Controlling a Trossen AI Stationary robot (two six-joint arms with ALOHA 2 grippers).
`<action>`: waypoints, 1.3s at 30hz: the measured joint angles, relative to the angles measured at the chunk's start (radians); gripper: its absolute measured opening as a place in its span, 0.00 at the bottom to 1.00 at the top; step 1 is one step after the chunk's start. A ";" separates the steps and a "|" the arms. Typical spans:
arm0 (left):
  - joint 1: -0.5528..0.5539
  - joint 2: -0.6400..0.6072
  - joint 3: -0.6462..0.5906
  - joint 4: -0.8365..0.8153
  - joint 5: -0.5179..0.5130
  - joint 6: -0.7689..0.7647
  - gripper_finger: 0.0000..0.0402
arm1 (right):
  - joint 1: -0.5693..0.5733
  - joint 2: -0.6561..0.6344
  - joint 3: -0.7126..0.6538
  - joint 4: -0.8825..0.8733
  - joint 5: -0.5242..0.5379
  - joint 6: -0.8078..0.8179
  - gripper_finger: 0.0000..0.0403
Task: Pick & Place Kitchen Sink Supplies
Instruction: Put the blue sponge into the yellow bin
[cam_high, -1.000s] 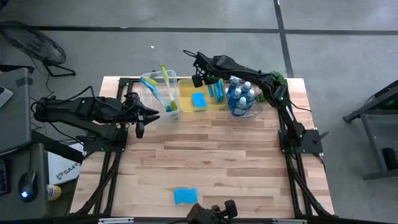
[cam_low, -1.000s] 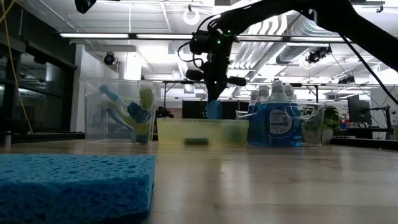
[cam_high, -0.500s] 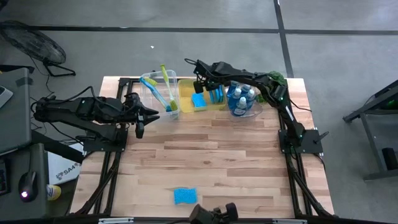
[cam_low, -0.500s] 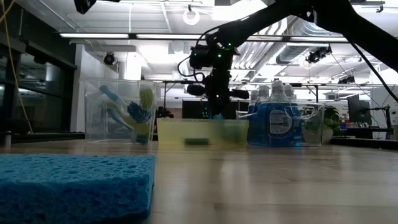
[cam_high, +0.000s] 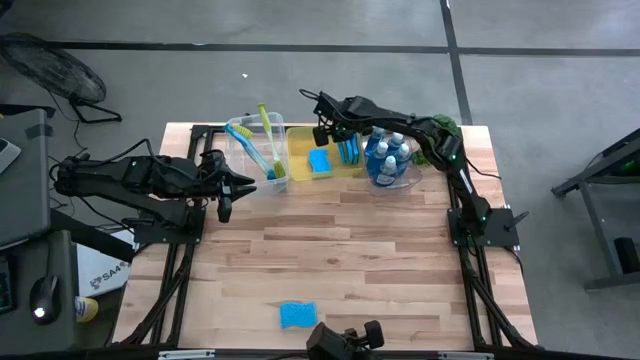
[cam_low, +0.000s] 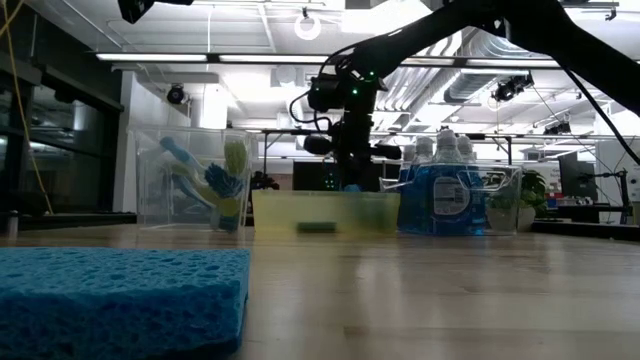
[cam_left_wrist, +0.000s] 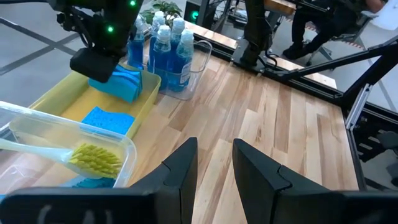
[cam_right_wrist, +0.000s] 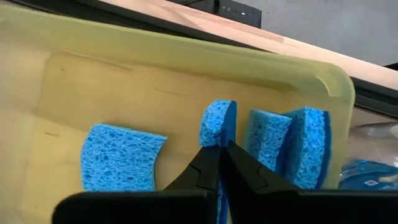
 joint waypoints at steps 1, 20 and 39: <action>0.000 0.000 0.000 0.000 0.000 0.000 0.25 | 0.000 0.000 0.000 0.000 0.000 -0.003 0.02; 0.000 0.000 0.000 0.000 0.000 0.000 0.25 | 0.001 0.000 0.000 -0.012 0.038 0.003 0.16; 0.000 0.000 0.000 0.000 0.008 0.000 0.25 | 0.001 -0.002 0.000 -0.011 0.015 -0.024 0.38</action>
